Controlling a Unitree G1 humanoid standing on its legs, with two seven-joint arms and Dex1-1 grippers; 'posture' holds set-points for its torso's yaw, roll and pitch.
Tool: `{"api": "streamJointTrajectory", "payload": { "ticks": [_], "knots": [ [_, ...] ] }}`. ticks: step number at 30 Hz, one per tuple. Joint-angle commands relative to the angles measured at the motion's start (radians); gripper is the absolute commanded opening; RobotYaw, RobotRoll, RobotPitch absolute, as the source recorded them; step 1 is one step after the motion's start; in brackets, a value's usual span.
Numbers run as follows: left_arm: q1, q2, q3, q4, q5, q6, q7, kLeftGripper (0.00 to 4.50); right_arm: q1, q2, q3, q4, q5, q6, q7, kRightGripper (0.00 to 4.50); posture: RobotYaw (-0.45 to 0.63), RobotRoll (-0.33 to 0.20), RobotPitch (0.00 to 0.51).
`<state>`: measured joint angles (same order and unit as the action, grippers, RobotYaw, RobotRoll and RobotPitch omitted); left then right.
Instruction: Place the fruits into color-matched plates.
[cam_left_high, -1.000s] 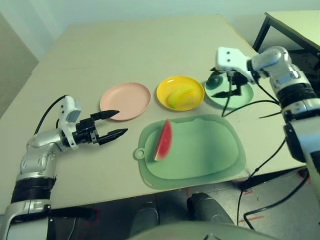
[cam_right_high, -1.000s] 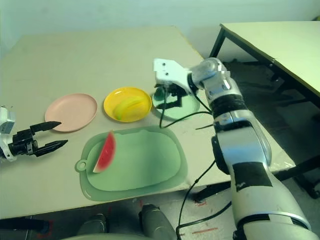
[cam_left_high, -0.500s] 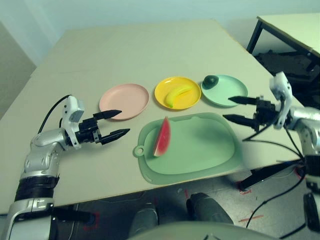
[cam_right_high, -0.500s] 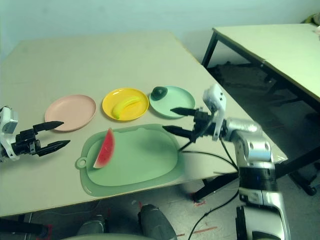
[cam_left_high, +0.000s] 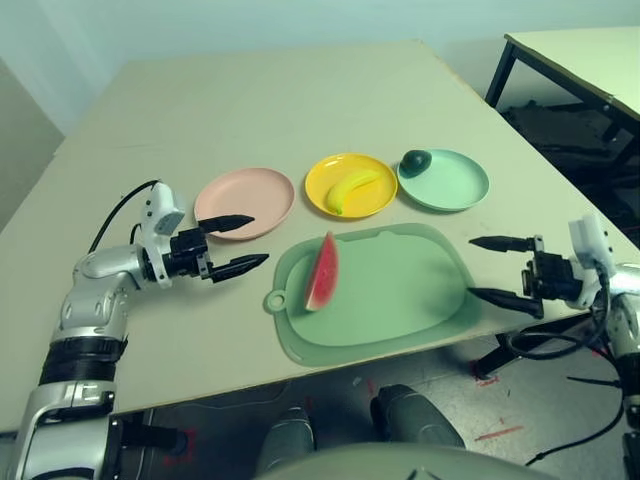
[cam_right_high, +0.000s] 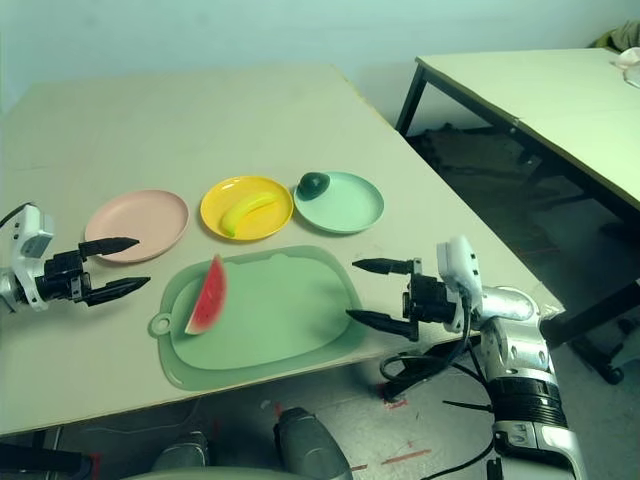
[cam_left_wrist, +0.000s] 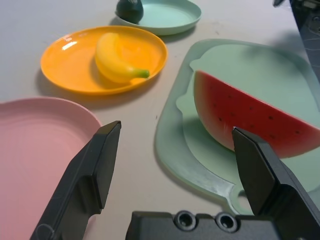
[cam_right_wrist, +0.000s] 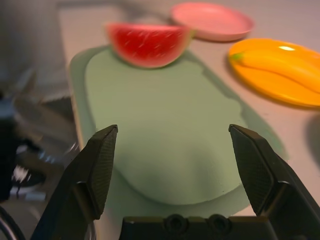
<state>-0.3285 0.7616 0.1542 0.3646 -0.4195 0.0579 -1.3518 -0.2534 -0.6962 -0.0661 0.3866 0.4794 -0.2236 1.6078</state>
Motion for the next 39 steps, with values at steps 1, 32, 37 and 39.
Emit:
{"api": "streamJointTrajectory", "payload": {
  "ticks": [1, 32, 37, 39],
  "knots": [
    [-0.009, 0.018, -0.011, 0.037, 0.022, -0.021, -0.025, 4.5, -0.061, 0.016, 0.003, 0.074, 0.023, -0.022, 0.007, 4.47, -0.22, 0.0, 0.026],
    [-0.784, 0.006, -1.096, 0.475, 0.062, -1.193, -0.263, 4.5, -0.036, 0.059, -0.003, 0.019, 0.018, -0.009, -0.046, 4.47, -0.3, 0.0, 0.017],
    [-0.788, -0.066, -1.097, 0.547, 0.078, -1.243, -0.263, 4.5, -0.02, 0.055, -0.004, -0.018, 0.022, 0.013, -0.055, 4.47, -0.31, 0.0, 0.013],
    [-0.782, -0.093, -1.089, 0.565, 0.092, -1.252, -0.263, 4.5, -0.019, 0.054, -0.005, -0.021, 0.02, 0.015, -0.054, 4.47, -0.32, 0.0, 0.012]
  ]
}}
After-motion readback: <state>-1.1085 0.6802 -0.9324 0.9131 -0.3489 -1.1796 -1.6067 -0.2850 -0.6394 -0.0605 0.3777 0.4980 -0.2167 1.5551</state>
